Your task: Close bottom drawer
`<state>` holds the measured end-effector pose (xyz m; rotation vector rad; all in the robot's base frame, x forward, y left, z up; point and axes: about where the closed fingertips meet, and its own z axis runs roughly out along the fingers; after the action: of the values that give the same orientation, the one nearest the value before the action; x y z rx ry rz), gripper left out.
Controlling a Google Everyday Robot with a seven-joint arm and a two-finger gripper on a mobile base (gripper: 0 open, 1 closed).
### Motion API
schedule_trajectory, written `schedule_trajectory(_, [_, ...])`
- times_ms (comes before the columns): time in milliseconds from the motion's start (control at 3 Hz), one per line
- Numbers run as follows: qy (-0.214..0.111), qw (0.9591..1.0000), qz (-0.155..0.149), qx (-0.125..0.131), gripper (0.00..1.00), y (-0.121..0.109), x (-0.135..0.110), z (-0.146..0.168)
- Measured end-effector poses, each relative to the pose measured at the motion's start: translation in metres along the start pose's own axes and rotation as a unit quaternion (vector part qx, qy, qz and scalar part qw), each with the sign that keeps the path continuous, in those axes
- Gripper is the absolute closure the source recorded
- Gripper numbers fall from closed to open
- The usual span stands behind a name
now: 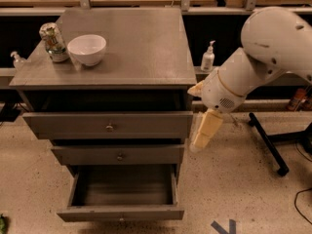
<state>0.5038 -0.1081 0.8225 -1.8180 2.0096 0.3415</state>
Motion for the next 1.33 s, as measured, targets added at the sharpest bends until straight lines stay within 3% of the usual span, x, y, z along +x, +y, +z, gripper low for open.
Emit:
schedule_trajectory(333, [-0.092,0.994,-0.013,-0.057,0.0,0.031,-0.006,0.075])
schedule_trajectory(667, [-0.165,0.9815,-0.02,-0.095,0.0,0.077,-0.027,0.142])
schedule_trajectory(1000, [-0.169,0.9796,-0.017,-0.107,0.0,0.087,-0.031,0.157])
schedule_trajectory(1333, [-0.182,0.9726,0.016,-0.143,0.0,0.09,-0.021,0.183])
